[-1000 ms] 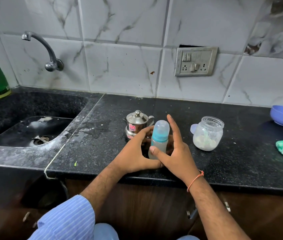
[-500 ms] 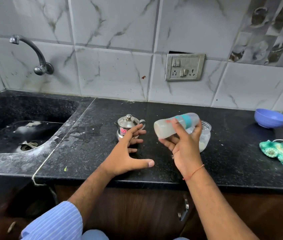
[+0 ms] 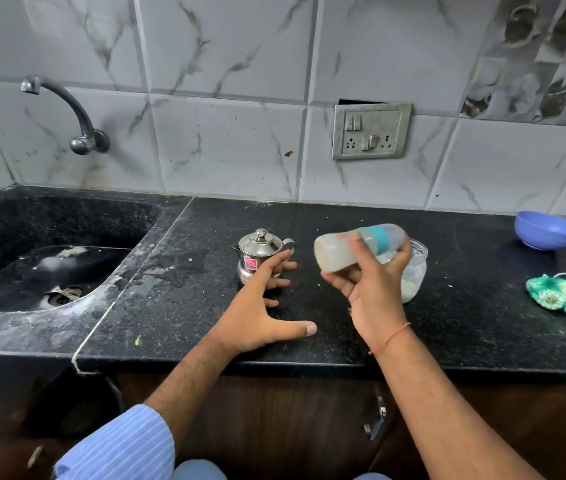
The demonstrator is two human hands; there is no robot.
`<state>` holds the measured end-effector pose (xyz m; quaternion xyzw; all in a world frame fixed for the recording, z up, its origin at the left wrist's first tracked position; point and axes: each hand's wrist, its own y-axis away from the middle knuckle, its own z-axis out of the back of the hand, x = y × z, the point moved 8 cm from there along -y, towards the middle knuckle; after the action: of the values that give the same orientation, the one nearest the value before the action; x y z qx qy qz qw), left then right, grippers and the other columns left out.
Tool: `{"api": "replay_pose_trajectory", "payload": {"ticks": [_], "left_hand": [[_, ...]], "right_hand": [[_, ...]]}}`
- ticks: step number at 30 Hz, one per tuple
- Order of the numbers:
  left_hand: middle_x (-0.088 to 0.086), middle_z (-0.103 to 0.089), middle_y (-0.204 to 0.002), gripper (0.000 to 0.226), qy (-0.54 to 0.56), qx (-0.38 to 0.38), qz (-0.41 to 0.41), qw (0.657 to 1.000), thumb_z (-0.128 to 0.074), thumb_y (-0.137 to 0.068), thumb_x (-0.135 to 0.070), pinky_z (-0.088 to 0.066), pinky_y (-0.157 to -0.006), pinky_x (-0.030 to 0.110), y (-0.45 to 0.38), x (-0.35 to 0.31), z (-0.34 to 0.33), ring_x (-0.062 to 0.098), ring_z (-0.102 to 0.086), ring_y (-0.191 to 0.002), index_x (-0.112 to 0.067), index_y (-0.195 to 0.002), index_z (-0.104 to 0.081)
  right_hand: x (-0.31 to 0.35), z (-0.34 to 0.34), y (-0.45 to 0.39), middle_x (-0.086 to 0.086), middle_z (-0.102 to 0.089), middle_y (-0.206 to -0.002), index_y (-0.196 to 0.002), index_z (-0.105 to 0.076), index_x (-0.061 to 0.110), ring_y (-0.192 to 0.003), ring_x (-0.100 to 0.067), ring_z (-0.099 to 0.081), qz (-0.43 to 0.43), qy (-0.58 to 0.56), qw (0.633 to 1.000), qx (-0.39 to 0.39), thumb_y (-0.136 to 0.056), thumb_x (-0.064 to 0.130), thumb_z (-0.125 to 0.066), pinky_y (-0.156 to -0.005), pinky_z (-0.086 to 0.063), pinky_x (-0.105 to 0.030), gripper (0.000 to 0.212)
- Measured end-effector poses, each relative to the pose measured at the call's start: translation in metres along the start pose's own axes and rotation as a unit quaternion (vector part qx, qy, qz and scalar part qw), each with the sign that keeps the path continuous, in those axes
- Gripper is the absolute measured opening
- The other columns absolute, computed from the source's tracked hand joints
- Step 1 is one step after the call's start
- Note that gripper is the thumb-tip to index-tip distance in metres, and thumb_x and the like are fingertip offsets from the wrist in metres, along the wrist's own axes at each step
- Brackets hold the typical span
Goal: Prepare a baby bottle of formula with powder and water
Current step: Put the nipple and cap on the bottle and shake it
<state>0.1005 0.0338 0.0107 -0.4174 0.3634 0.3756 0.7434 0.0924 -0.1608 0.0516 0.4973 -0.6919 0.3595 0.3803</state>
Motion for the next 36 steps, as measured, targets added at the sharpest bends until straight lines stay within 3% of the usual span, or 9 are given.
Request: {"api": "replay_pose_trajectory", "payload": {"ticks": [3,7,10,14,17,21,25,32,36], "left_hand": [[-0.039,-0.053,-0.15,0.121,0.003,-0.008,0.002,1.0,-0.103,-0.06,-0.05,-0.055,-0.107,0.032,0.001,0.0,0.001,-0.005,-0.057,-0.138,-0.066,-0.156,-0.031],[-0.034,-0.052,-0.155,0.121,-0.007,-0.006,0.0,1.0,-0.104,-0.064,-0.049,-0.055,-0.107,0.032,-0.001,0.001,0.0,-0.005,-0.056,-0.139,-0.067,-0.158,-0.03],[-0.031,-0.055,-0.154,0.122,-0.004,-0.008,0.001,1.0,-0.105,-0.065,-0.044,-0.054,-0.106,0.035,0.0,0.003,0.001,-0.002,-0.058,-0.138,-0.058,-0.163,-0.032],[-0.033,-0.055,-0.153,0.123,-0.004,-0.005,0.005,1.0,-0.102,-0.061,-0.055,-0.055,-0.107,0.035,-0.001,0.003,0.0,-0.002,-0.058,-0.138,-0.06,-0.162,-0.032],[-0.031,-0.056,-0.153,0.124,-0.004,-0.008,0.004,1.0,-0.103,-0.06,-0.053,-0.057,-0.11,0.044,0.001,0.004,0.0,0.003,-0.06,-0.138,-0.057,-0.163,-0.034],[-0.032,-0.055,-0.153,0.123,-0.008,-0.004,0.005,1.0,-0.101,-0.06,-0.057,-0.057,-0.109,0.039,0.0,0.003,0.0,-0.001,-0.059,-0.138,-0.056,-0.163,-0.033],[-0.03,-0.056,-0.155,0.123,-0.013,-0.001,0.009,1.0,-0.103,-0.061,-0.051,-0.058,-0.11,0.045,0.001,0.006,0.0,0.003,-0.06,-0.138,-0.053,-0.164,-0.035],[-0.03,-0.056,-0.153,0.125,-0.006,0.004,0.006,1.0,-0.103,-0.06,-0.051,-0.058,-0.11,0.046,0.001,0.005,-0.001,0.003,-0.061,-0.137,-0.048,-0.165,-0.036],[-0.027,-0.055,-0.157,0.115,0.011,0.005,-0.001,1.0,-0.095,-0.067,-0.056,-0.056,-0.109,0.039,-0.001,0.0,-0.001,0.001,-0.059,-0.139,-0.047,-0.166,-0.036]], "right_hand": [[-0.004,-0.023,0.009,-0.002,-0.079,-0.112,-0.143,-0.038,0.045,-0.101,-0.031,-0.079,-0.007,0.095,0.99,0.105,-0.092,0.011,-0.08,-0.061,-0.064,-0.044,0.074],[-0.001,-0.001,0.001,-0.008,-0.068,-0.128,-0.139,-0.037,0.047,-0.111,-0.038,-0.075,0.013,0.004,1.0,0.01,-0.095,0.016,-0.078,-0.067,-0.065,-0.051,0.068],[-0.008,-0.013,0.01,-0.009,-0.076,-0.115,-0.144,-0.039,0.047,-0.106,-0.036,-0.077,0.011,0.113,0.989,0.092,-0.091,0.008,-0.081,-0.068,-0.066,-0.051,0.079],[-0.014,0.007,0.012,-0.007,-0.07,-0.126,-0.144,-0.033,0.051,-0.111,-0.033,-0.076,0.009,0.003,1.0,-0.006,-0.095,0.011,-0.077,-0.071,-0.065,-0.054,0.077],[-0.028,-0.006,0.018,-0.022,-0.069,-0.123,-0.141,-0.039,0.052,-0.107,-0.038,-0.076,-0.012,0.113,0.99,0.081,-0.09,0.006,-0.082,-0.067,-0.065,-0.049,0.081],[-0.024,0.014,0.014,-0.01,-0.066,-0.131,-0.134,-0.036,0.057,-0.112,-0.034,-0.075,-0.006,-0.005,1.0,-0.012,-0.096,0.01,-0.076,-0.068,-0.065,-0.05,0.073],[-0.032,-0.003,0.018,-0.015,-0.074,-0.116,-0.139,-0.041,0.052,-0.104,-0.036,-0.077,-0.022,0.111,0.989,0.093,-0.09,0.008,-0.082,-0.068,-0.065,-0.051,0.077],[-0.029,-0.008,0.018,-0.012,-0.075,-0.111,-0.144,-0.039,0.047,-0.101,-0.032,-0.079,-0.009,0.111,0.987,0.114,-0.09,0.007,-0.081,-0.066,-0.064,-0.046,0.079],[-0.029,0.004,0.01,-0.01,-0.072,-0.119,-0.145,-0.035,0.048,-0.103,-0.031,-0.078,0.002,0.034,0.999,0.027,-0.095,0.01,-0.077,-0.068,-0.065,-0.049,0.076]]}}
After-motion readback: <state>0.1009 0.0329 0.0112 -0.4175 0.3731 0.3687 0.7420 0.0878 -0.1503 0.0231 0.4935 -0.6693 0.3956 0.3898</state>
